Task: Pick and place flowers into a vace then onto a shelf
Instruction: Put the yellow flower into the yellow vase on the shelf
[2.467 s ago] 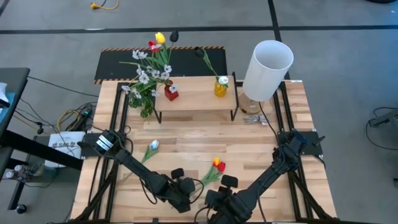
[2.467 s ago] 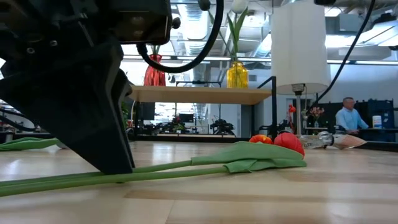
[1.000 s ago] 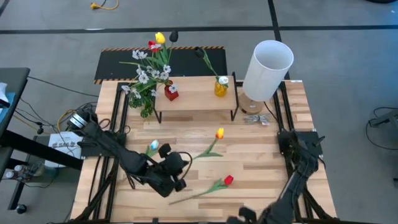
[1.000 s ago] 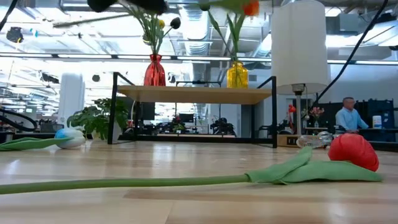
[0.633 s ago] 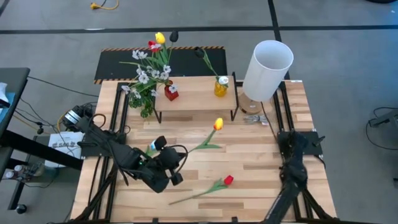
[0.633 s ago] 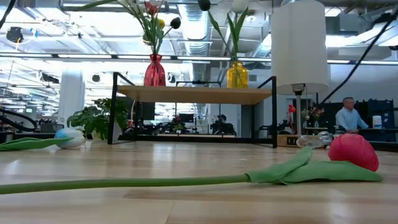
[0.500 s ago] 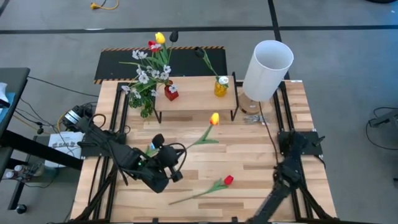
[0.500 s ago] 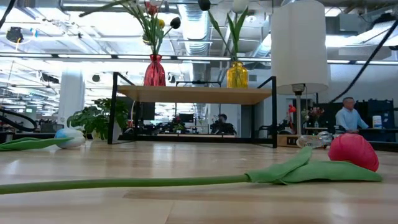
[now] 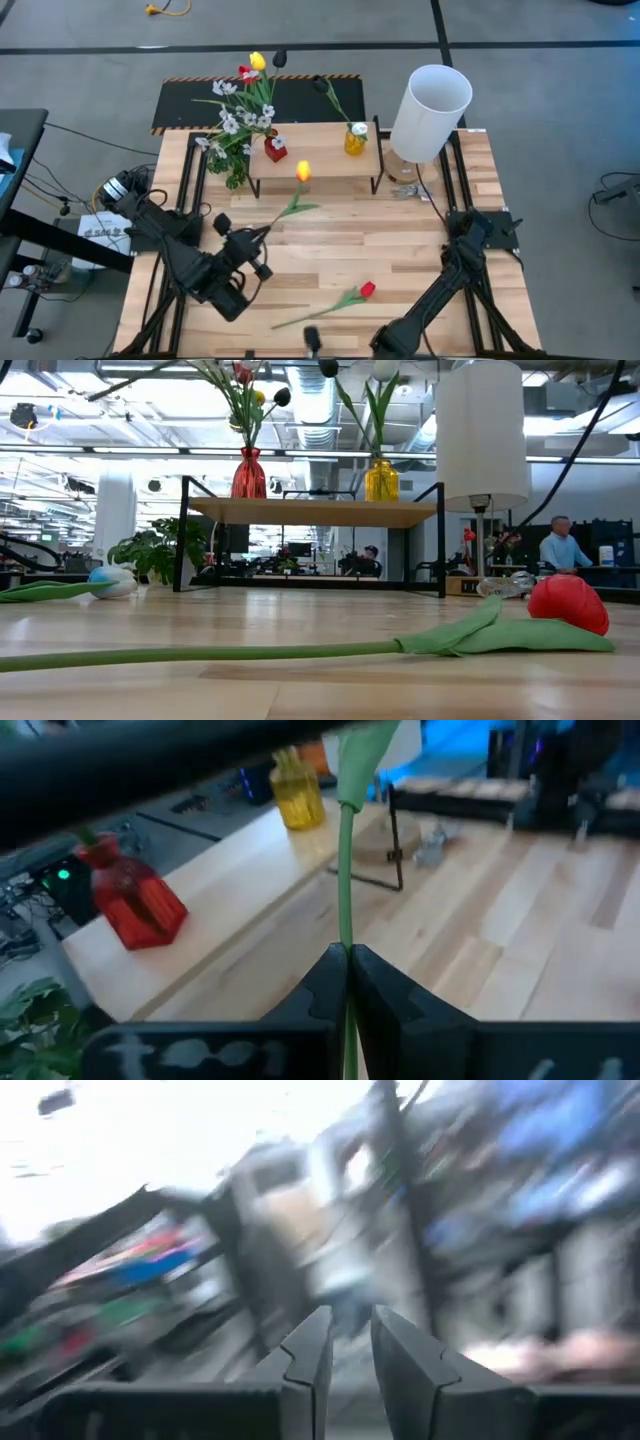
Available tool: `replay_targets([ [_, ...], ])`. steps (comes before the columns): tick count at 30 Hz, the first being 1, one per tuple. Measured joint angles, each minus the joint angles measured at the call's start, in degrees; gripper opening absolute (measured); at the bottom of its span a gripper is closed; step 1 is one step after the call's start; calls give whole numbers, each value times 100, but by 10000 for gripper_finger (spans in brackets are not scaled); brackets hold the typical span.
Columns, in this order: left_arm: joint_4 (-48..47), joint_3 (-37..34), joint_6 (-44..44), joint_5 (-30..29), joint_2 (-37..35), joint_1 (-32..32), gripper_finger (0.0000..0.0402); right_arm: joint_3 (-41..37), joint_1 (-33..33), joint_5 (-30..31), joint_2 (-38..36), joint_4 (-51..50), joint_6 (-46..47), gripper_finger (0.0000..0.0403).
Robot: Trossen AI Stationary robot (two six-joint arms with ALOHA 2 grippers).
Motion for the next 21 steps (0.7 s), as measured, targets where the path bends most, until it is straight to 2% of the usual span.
replay_targets([
  [3, -431, 0, -771, -330, 0, -199, 0, -3, -70, 1146, -118, 733, -1139, 63],
  [6, -644, 0, -1238, -605, 0, -365, 0, -3, -184, 2572, -162, 1279, -1837, 63],
  [9, -654, 0, -1406, -772, 0, -453, 0, -5, -301, 4085, -142, 1758, -2383, 63],
  [12, -593, 0, -1497, -954, 0, -492, 0, -5, -461, 5267, -144, 1865, -2499, 62],
  [15, -477, 0, -1577, -1140, 0, -539, 0, -8, -666, 5593, -138, 1835, -2502, 62],
  [19, -248, 0, -1564, -1222, 66, -571, 0, -8, -948, 5202, -138, 2018, -2496, 62],
  [21, -234, 0, -1603, -1215, 70, -598, 0, -8, -1073, 5193, -136, 2298, -2459, 63],
])
